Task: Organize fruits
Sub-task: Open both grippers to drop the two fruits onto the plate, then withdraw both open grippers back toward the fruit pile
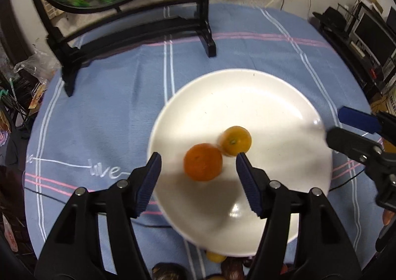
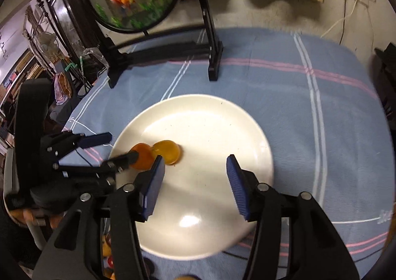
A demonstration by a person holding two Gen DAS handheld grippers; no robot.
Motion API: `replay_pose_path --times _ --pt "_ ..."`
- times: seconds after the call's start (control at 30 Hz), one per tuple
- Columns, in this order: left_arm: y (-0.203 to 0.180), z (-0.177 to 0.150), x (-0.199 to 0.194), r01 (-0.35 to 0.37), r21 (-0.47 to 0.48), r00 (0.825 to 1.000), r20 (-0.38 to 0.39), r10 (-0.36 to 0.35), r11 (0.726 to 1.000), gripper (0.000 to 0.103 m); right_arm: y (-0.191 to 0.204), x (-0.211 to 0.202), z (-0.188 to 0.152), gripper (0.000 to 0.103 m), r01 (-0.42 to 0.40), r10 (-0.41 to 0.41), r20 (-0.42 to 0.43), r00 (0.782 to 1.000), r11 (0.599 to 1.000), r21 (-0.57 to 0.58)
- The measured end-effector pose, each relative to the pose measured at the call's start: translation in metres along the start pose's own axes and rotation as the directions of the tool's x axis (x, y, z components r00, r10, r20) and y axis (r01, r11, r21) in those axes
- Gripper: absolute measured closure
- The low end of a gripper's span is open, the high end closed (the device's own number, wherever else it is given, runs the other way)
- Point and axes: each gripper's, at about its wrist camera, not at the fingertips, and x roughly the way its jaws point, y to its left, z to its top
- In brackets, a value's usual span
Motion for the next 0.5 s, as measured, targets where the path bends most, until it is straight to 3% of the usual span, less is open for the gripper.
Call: replay_pose_path --times 0.27,0.5 --pt "0.011 -0.038 -0.060 0.005 0.003 0.997 0.072 -0.005 1.000 0.034 0.014 -0.051 -0.050 0.043 0.010 -0.010 0.020 1.000 1.000 -0.026" --pt "0.011 -0.100 -0.077 0.007 0.056 0.999 0.035 -0.009 0.998 0.033 0.018 -0.070 -0.120 0.043 0.007 -0.008 -0.055 0.998 1.000 -0.014"
